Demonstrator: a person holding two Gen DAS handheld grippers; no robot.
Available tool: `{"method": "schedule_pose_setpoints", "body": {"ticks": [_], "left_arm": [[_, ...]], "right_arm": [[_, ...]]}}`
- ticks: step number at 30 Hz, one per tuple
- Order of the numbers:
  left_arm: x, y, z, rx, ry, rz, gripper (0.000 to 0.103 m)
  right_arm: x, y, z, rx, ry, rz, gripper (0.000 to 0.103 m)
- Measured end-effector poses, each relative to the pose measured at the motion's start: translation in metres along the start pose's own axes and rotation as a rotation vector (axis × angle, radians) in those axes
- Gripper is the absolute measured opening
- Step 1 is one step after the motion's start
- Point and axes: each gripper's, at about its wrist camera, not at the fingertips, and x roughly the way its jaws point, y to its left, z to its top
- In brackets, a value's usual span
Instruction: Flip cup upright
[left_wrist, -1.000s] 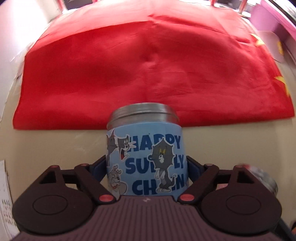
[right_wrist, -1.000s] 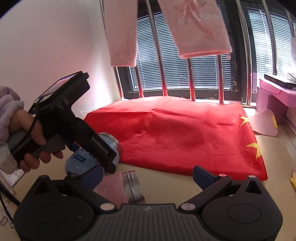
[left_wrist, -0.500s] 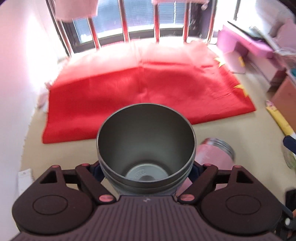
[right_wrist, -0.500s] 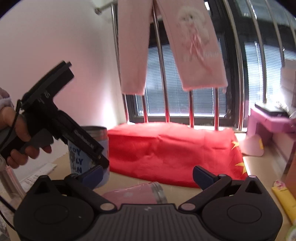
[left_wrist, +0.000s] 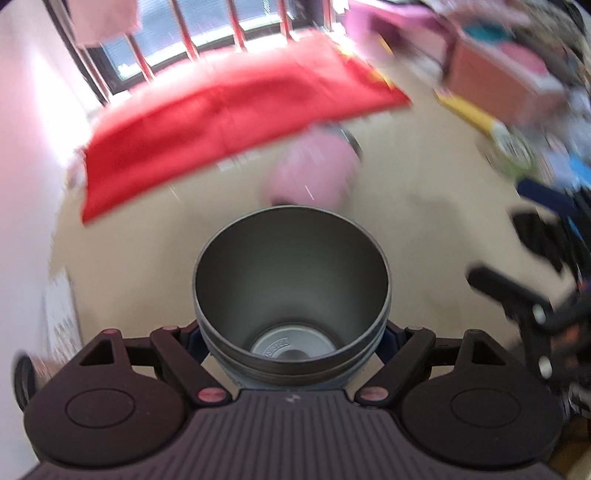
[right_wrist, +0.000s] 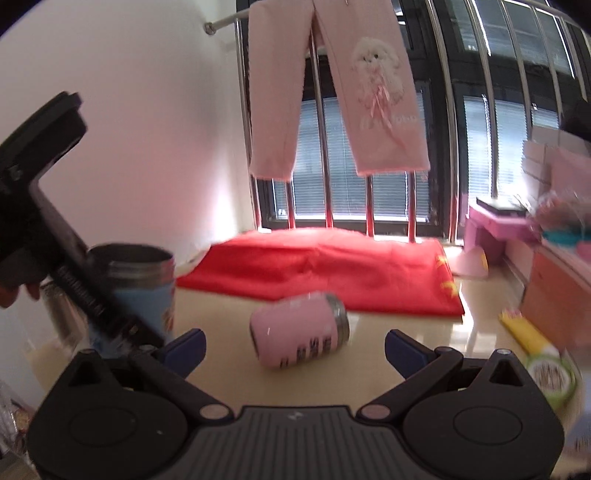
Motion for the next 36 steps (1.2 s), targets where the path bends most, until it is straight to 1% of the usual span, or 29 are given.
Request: {"method": "schedule_pose_setpoints", "body": {"ticks": [3,6,9,12,15,20,24,26,28,31,33,36], "left_arm": [[0.01,-0.009,-0.021,0.031,0.073,-0.028,0.085],[0.033,-0.016,-0.032,0.051,0.154,-0.041,0.085],[0.054,-0.024,-0.033,0.085,0.184,-0.03,0.085],[0.064,-0.028,-0.025,0.102,0.165,-0.031,0.085],[0.072,-0.027,-0.016,0.084,0.15,-0.036,0.086],[0.091,-0.022,-0.015,0.008,0.124,-0.053,0.086],[0.085,-0.021,-0.018,-0.008,0.07,-0.062,0.087],[0.072,-0.022,-0.021,0.023,0.021,-0.06,0.103],[0.056,-0.022,-0.027,0.051,-0.02,-0.075,0.103],[0.024,-0.013,-0.044,0.049,-0.109,-0.097,0.103],[0.002,-0.005,-0.057,0.033,-0.183,-0.097,0.103],[-0.028,0.011,-0.085,-0.003,-0.319,-0.12,0.103]], "right_arm": [[-0.008,0.004,-0.013,0.015,0.017,0.002,0.103],[-0.013,0.006,-0.025,0.035,0.03,0.0,0.103],[-0.017,0.002,-0.037,0.048,0.048,-0.022,0.103],[-0.018,-0.005,-0.046,0.054,0.078,-0.07,0.103],[-0.014,-0.015,-0.053,0.068,0.099,-0.104,0.103],[-0.005,-0.027,-0.053,0.085,0.114,-0.134,0.103],[0.003,-0.028,-0.049,0.074,0.128,-0.139,0.103],[0.004,-0.024,-0.046,0.07,0.127,-0.14,0.103],[0.003,-0.02,-0.043,0.069,0.124,-0.143,0.103],[-0.001,-0.01,-0.037,0.075,0.112,-0.155,0.103],[-0.006,-0.001,-0.031,0.073,0.103,-0.161,0.103],[-0.008,0.02,-0.025,0.052,0.107,-0.168,0.103]]}}
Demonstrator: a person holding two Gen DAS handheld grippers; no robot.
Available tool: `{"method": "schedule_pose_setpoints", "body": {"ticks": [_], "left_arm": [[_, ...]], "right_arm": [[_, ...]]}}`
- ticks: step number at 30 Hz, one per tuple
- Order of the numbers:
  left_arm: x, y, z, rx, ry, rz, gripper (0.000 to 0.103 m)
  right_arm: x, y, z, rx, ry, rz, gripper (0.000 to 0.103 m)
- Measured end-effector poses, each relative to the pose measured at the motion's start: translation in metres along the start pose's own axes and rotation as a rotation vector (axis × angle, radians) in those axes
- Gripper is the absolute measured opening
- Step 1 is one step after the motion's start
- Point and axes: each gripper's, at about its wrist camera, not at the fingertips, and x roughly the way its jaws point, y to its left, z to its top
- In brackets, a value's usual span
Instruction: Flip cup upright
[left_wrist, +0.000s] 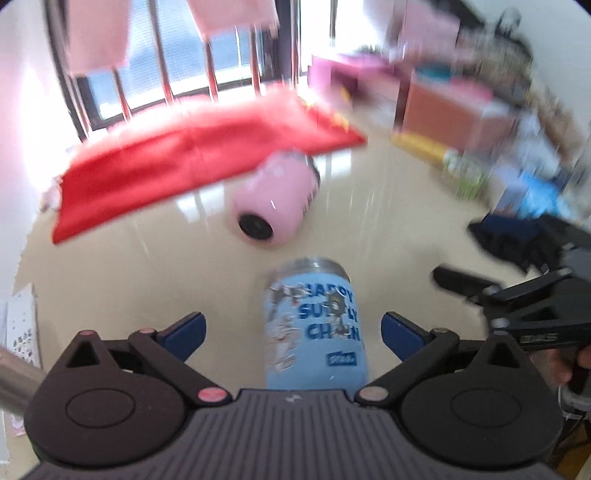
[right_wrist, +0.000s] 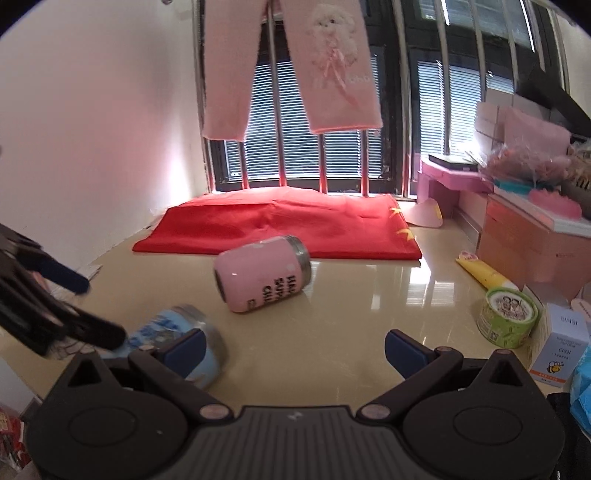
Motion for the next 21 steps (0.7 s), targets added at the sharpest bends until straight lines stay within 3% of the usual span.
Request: {"method": "schedule_pose_setpoints", "body": {"ticks": [4,7,15,21], "left_arm": [[-0.043,0.024,-0.035,-0.036,-0.147,0.017,0.103],[-0.059,0.044,-0.056,-0.062,-0.195,0.032,0.103],[-0.068,0.098,-0.096,-0.126,-0.23,0.087,0.103],[-0.054,0.118,-0.111,-0.155,-0.185,0.075,0.103]], "right_arm": [[0.007,0.029,0.005,0.009,0.067,0.013,0.103],[0.017,0.05,0.01,0.034,0.138,0.036,0.103],[0.062,0.083,0.026,0.191,0.377,-0.009,0.103],[0.082,0.087,0.039,0.246,0.451,-0.072,0.103]]}}
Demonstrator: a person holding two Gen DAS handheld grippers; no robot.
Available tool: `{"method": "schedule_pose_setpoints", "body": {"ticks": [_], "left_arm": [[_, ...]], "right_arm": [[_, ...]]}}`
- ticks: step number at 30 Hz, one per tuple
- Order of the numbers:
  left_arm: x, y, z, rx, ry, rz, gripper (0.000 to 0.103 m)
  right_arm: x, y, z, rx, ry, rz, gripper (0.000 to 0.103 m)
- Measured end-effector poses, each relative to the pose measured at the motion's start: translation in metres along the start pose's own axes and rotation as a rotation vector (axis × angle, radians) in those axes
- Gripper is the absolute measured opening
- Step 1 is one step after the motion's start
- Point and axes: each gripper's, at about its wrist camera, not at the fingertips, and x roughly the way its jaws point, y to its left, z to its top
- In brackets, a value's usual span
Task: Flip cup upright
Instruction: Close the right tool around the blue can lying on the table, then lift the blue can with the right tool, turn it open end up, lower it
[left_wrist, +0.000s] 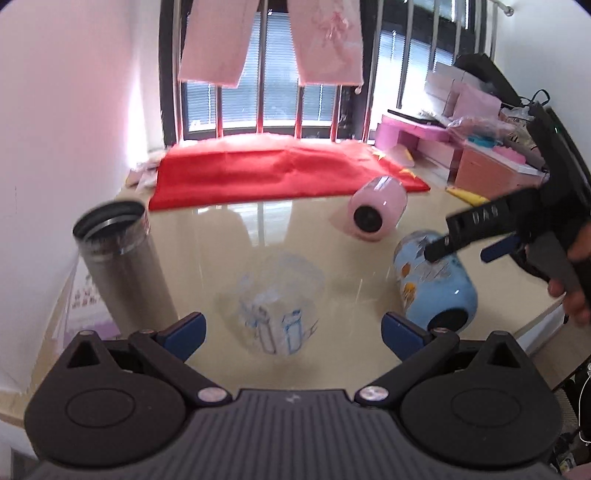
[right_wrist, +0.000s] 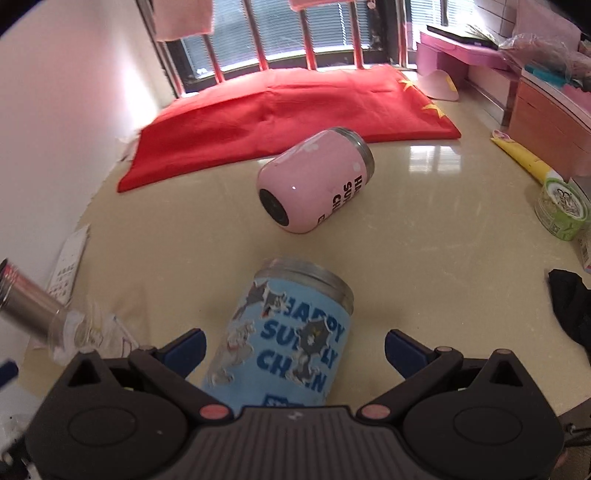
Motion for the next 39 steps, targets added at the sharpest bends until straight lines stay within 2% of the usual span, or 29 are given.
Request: {"method": "schedule_pose_setpoints", "body": {"ticks": [5,10,12,14,16,20,30,36,39], "left_arm": [[0.012,0.009,-0.006,-0.018,0.022,-0.006,0.103],[0.022,0.016,-0.008,-0.031,0.037,-0.009,0.103],[0.024,0.019,-0.01,-0.042,0.041,-0.008,0.103],[0.025,0.022,-0.011,-0.052,0.043,-0.007,0.103],[0.027,0.025,-0.011,-0.062,0.043,-0.008,0.103],[0.028,0.029,-0.012,-0.082,0.046,-0.002,0.103],[0.027,0.029,-0.014,-0.101,0.052,0.005,0.103],[0.023,0.028,-0.014,-0.095,0.048,0.021,0.103],[0.02,0.028,-0.016,-0.102,0.046,0.031,0.103]], "right_arm": [[0.023,0.005,0.012,0.075,0.119,-0.027,0.103],[0.047,0.002,0.02,0.16,0.182,-0.064,0.102],[0.056,0.001,0.021,0.202,0.207,-0.064,0.086],[0.062,0.004,0.019,0.21,0.22,-0.06,0.085],[0.061,0.014,0.015,0.127,0.205,-0.051,0.085],[0.057,0.016,0.01,0.048,0.204,-0.002,0.085],[0.034,0.043,-0.012,-0.141,0.073,0.022,0.085],[0.026,0.042,-0.024,-0.16,0.003,0.039,0.085],[0.024,0.041,-0.026,-0.145,-0.064,0.07,0.085]]}}
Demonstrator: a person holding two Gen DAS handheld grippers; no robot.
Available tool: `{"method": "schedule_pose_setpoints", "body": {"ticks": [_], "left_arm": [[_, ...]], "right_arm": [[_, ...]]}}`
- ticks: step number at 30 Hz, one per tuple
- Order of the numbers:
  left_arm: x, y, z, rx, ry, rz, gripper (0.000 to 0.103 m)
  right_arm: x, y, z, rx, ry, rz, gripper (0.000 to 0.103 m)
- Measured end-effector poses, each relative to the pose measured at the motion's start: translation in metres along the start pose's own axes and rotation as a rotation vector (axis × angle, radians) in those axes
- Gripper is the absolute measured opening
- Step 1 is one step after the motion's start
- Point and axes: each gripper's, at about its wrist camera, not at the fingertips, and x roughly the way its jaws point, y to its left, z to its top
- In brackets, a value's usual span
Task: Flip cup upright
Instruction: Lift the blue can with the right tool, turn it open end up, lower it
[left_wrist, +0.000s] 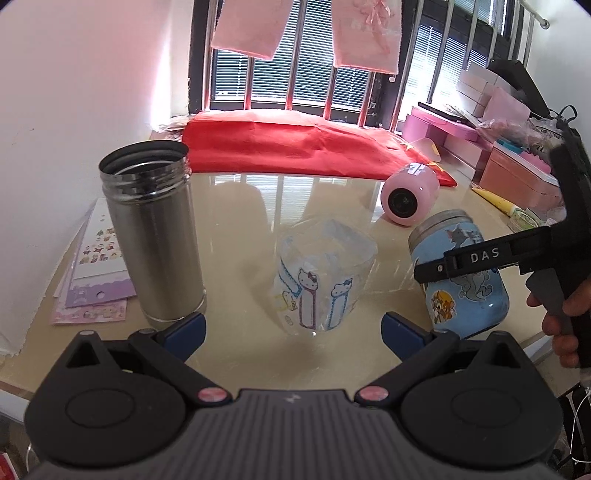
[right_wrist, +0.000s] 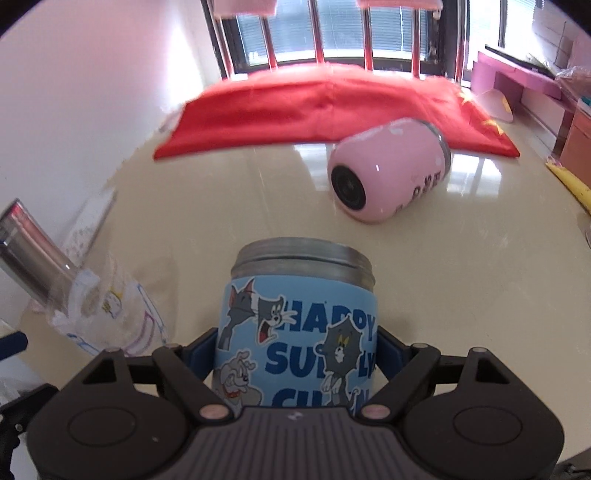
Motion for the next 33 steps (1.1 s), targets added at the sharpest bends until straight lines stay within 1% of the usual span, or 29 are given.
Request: {"method": "schedule_pose_setpoints", "body": {"ticks": [3,9,11,13,14,17,19,21,27,33], "left_arm": [[-0.003,0.002,-0.001,-0.006,-0.003,0.009,0.103],[-0.007,0.001,-0.001,0.008,0.002,0.025,0.103],[-0.008,0.001,-0.002,0.013,0.004,0.029,0.103],[-0.009,0.0,-0.002,0.014,0.006,0.032,0.103],[-0.009,0.0,-0.003,0.015,0.006,0.03,0.103],[-0.011,-0.002,-0.004,0.018,0.004,0.035,0.103],[-0.012,-0.003,-0.005,0.017,0.004,0.035,0.103],[-0.012,-0.003,-0.005,0.015,0.006,0.039,0.103],[-0.015,-0.004,-0.006,0.001,-0.001,0.045,0.103],[-0.022,-0.007,-0.006,0.014,-0.014,0.047,0.103]], "right_arm": [[-0.003,0.005,-0.006,0.001,-0.109,0.039,0.084],[-0.009,0.016,-0.023,-0.077,-0.315,0.047,0.084],[-0.013,0.023,-0.03,-0.132,-0.389,0.028,0.084],[-0.016,0.032,-0.036,-0.209,-0.466,-0.012,0.084],[-0.016,0.037,-0.036,-0.237,-0.487,-0.024,0.084],[-0.013,0.039,-0.04,-0.256,-0.501,-0.025,0.084],[-0.009,0.04,-0.042,-0.254,-0.489,-0.023,0.084],[-0.003,0.037,-0.042,-0.242,-0.455,-0.017,0.083],[0.006,0.035,-0.035,-0.236,-0.437,-0.012,0.084],[0.007,0.032,-0.034,-0.22,-0.434,-0.007,0.084]]}}
